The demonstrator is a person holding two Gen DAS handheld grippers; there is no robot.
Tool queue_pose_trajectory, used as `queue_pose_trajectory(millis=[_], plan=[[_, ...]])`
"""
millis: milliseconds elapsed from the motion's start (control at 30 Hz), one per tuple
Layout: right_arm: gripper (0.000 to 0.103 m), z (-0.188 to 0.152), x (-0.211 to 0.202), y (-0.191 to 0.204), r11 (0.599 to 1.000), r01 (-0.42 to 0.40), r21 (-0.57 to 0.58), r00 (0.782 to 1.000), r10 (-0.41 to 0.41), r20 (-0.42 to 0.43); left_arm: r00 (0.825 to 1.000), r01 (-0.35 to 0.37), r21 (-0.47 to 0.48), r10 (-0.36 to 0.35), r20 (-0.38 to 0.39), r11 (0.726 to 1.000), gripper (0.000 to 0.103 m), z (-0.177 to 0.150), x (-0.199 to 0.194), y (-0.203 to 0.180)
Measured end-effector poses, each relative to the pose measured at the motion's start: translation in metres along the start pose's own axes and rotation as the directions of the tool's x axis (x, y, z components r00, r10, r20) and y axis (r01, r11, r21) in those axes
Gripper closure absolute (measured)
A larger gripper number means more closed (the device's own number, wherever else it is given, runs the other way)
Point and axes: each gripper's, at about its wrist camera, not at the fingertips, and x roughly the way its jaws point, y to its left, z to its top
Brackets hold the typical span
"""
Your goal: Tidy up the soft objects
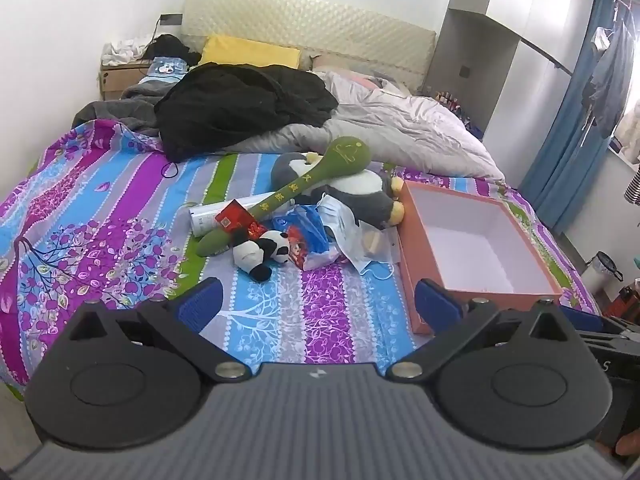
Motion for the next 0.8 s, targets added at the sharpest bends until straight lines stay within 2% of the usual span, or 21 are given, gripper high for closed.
queue_pose_trajectory(millis=[800], plan=[[0.0, -0.0031, -0.0016, 0.001, 1.0, -0.006, 0.008, 1.0, 0.006, -0.001, 1.0, -0.004, 0.005, 0.004, 0.009, 1.0, 0.0, 0.0001, -0.0051, -0.0007]])
